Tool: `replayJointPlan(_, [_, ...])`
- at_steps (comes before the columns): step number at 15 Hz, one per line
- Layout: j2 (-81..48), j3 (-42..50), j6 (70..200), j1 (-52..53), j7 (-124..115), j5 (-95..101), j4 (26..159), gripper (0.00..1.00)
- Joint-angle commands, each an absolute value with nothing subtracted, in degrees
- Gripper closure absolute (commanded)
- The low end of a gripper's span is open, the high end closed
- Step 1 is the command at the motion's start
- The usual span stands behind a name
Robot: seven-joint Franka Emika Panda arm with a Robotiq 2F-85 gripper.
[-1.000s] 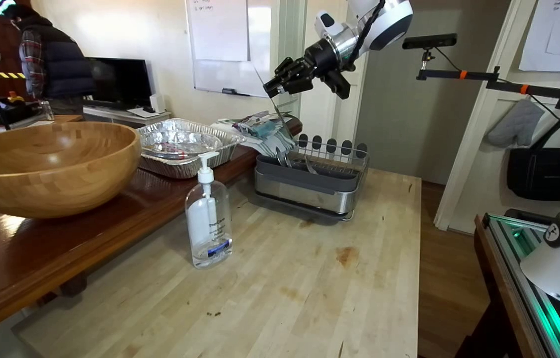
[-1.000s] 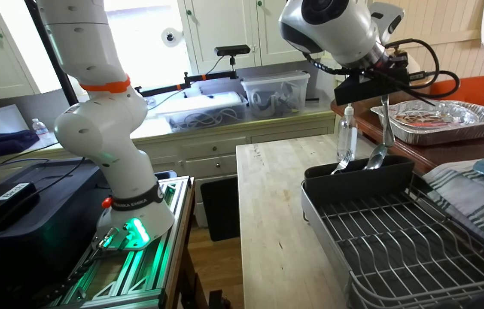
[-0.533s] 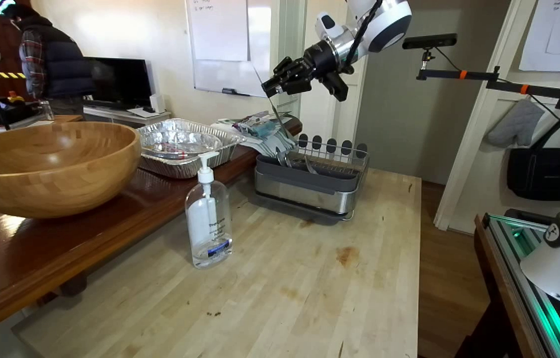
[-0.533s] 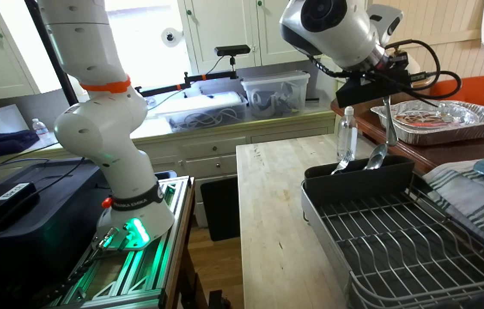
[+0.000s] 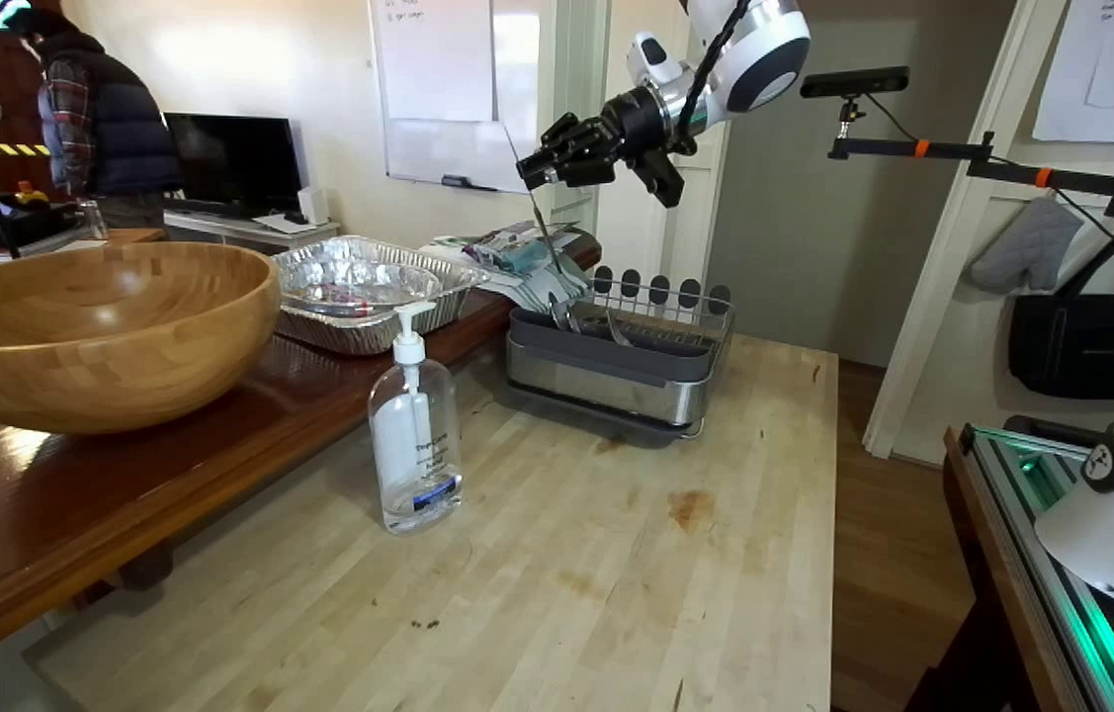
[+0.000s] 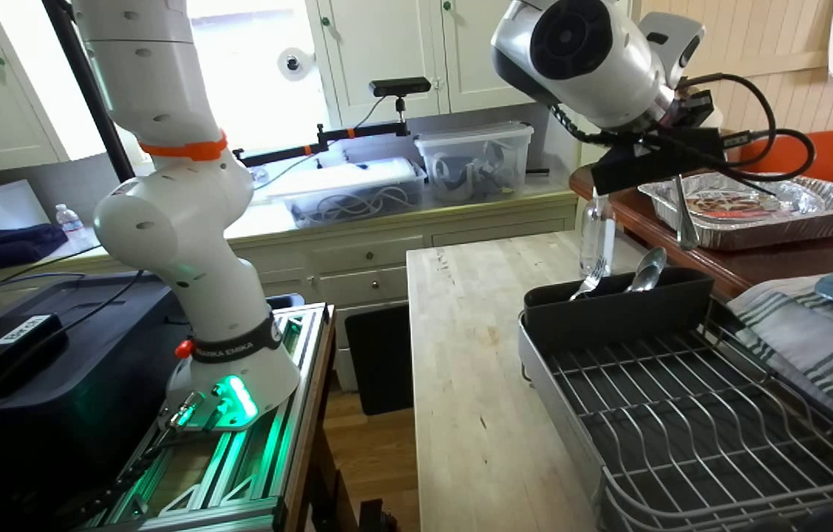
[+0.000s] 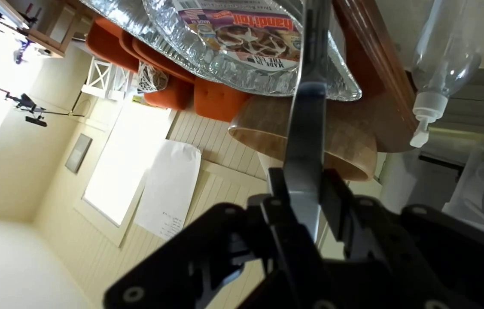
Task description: Put the silver knife on the dishrack.
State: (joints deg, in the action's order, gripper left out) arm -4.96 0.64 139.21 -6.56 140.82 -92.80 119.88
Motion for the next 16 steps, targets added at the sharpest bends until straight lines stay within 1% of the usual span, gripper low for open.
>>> replayJointPlan(1, [-7.12,2.32,135.27,-5.95,143.71,-94.89,118.54,0.94])
replayJointPlan(8, [-10.12,3.31,130.76,-6.18,145.24,-95.29,116.63,0.94])
replayJointPlan(16, [-12.69,4.00,128.58,-6.37,145.70,-96.20,114.91,0.94])
